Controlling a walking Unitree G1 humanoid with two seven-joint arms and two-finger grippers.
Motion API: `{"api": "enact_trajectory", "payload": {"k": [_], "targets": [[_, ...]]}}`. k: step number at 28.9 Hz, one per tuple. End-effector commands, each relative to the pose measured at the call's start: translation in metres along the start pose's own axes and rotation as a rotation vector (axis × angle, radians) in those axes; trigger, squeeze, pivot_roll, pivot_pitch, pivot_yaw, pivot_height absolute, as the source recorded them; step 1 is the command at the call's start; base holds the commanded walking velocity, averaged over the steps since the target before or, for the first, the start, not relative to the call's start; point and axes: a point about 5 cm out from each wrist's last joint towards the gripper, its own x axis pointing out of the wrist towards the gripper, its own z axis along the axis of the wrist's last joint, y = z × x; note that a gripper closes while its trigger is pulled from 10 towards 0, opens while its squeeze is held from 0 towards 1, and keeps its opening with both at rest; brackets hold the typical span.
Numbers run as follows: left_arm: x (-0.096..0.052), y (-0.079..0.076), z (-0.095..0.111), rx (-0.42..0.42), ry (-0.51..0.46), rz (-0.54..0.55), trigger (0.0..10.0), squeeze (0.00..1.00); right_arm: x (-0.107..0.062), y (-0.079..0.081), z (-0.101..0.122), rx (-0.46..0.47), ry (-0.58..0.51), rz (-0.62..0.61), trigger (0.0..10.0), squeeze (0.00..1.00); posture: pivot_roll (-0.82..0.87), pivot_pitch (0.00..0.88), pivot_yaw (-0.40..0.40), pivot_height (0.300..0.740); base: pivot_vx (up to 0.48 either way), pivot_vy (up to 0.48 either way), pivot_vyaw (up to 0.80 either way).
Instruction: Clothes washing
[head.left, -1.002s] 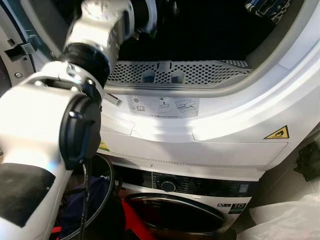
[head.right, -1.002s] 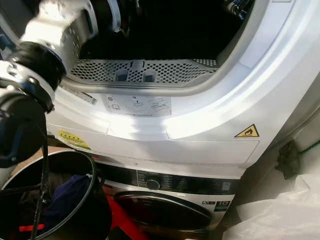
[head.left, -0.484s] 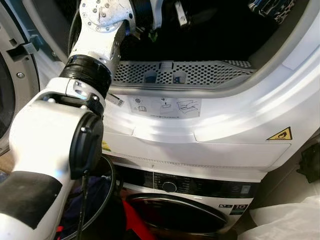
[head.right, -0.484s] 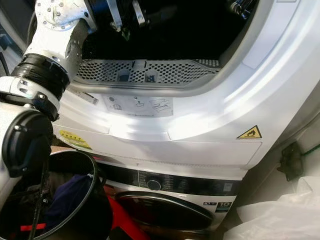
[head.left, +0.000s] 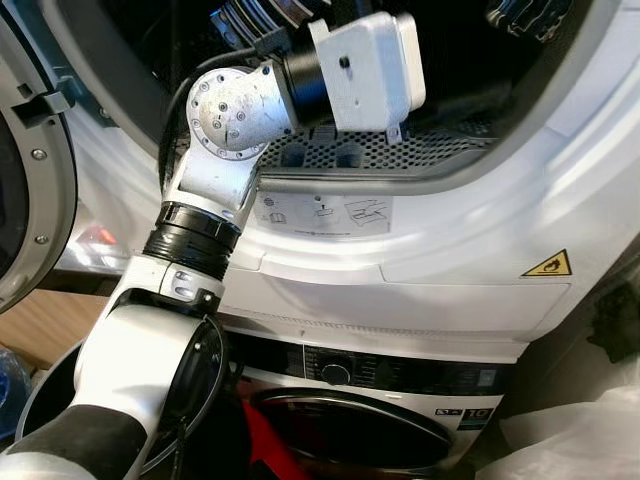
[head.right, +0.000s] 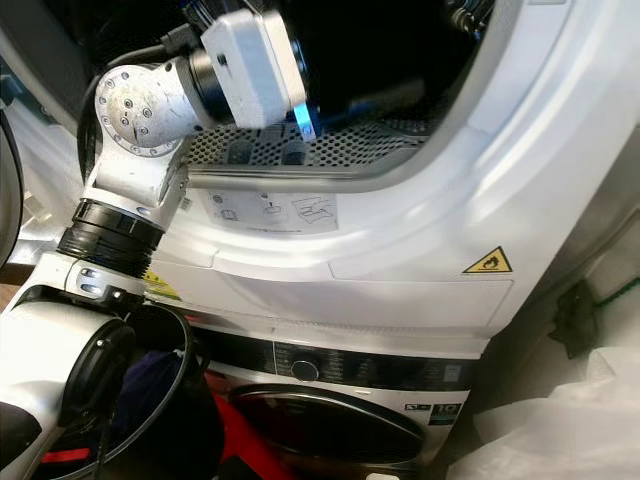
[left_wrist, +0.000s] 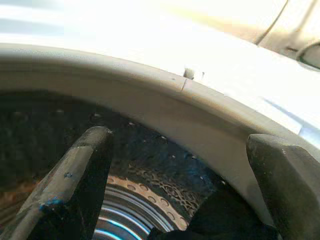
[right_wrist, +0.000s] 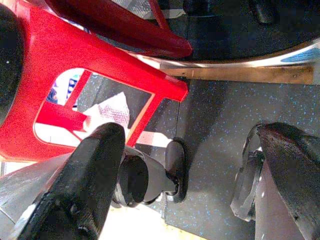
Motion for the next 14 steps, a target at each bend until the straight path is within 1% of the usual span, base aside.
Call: {"api": "enact_trajectory", "payload": {"k": [1,2,3,4,5,6,7,8,9,10,12,13,14], "targets": [[-0.006,-0.019,0.007,-0.105,0.000,0.008,10.0,0.13,0.000,0.008,-0.008,0.005,0.033,0.015,10.0,0.00,0.04,0.028,0.106,0.740,0.000,0.000,0.00],[-0.009,-0.027,0.008,-0.132,0.007,0.013,10.0,0.13,0.000,0.008,-0.008,0.007,0.034,0.015,10.0,0.00,0.04,0.028,0.106,0.740,0.000,0.000,0.00],[-0.012,-0.040,0.008,-0.158,0.034,0.013,10.0,0.00,0.000,0.008,-0.008,0.011,0.031,0.013,10.0,0.00,0.04,0.028,0.107,0.740,0.000,0.000,0.00],[-0.013,-0.049,0.008,-0.173,0.056,0.016,10.0,0.00,0.000,0.008,-0.008,0.014,0.029,0.011,10.0,0.00,0.04,0.028,0.107,0.740,0.000,0.000,0.00],[-0.019,-0.070,0.012,-0.192,0.095,0.017,10.0,0.00,0.000,0.008,-0.008,0.018,0.027,0.010,10.0,0.00,0.05,0.027,0.101,0.740,0.000,0.000,0.00],[-0.020,-0.076,0.014,-0.192,0.104,0.017,10.0,0.00,0.000,0.008,-0.008,0.017,0.027,0.010,10.0,0.00,0.05,0.027,0.101,0.740,0.000,0.000,0.00],[-0.023,-0.085,0.016,-0.212,0.134,0.034,10.0,0.00,0.000,0.008,-0.007,0.016,0.025,0.011,10.0,0.00,0.06,0.028,0.100,0.740,0.000,0.000,0.00],[-0.027,-0.094,0.017,-0.253,0.172,0.070,10.0,0.00,0.001,0.008,-0.006,0.013,0.023,0.013,10.0,0.00,0.08,0.023,0.098,0.740,0.000,0.000,0.00],[-0.027,-0.094,0.017,-0.253,0.172,0.070,10.0,0.00,0.001,0.008,-0.006,0.013,0.023,0.013,10.0,0.00,0.08,0.023,0.098,0.740,0.000,0.000,0.00],[-0.031,-0.100,0.020,-0.264,0.209,0.113,10.0,0.00,0.001,0.008,-0.005,0.007,0.024,0.015,10.0,0.00,0.08,0.022,0.097,0.740,0.000,0.000,0.00],[-0.035,-0.105,0.023,-0.225,0.255,0.121,10.0,0.00,0.001,0.007,-0.004,0.003,0.023,0.016,10.0,0.00,0.08,0.020,0.096,0.740,0.000,0.000,0.00],[-0.042,-0.108,0.021,-0.261,0.318,0.210,10.0,0.00,0.002,0.008,-0.003,0.003,0.022,0.017,10.0,0.00,0.09,0.016,0.096,0.740,0.000,0.000,0.00],[-0.047,-0.110,0.020,-0.287,0.356,0.267,10.0,0.00,0.002,0.008,-0.003,0.003,0.021,0.017,10.0,0.00,0.09,0.013,0.097,0.740,0.000,0.000,0.00]]}}
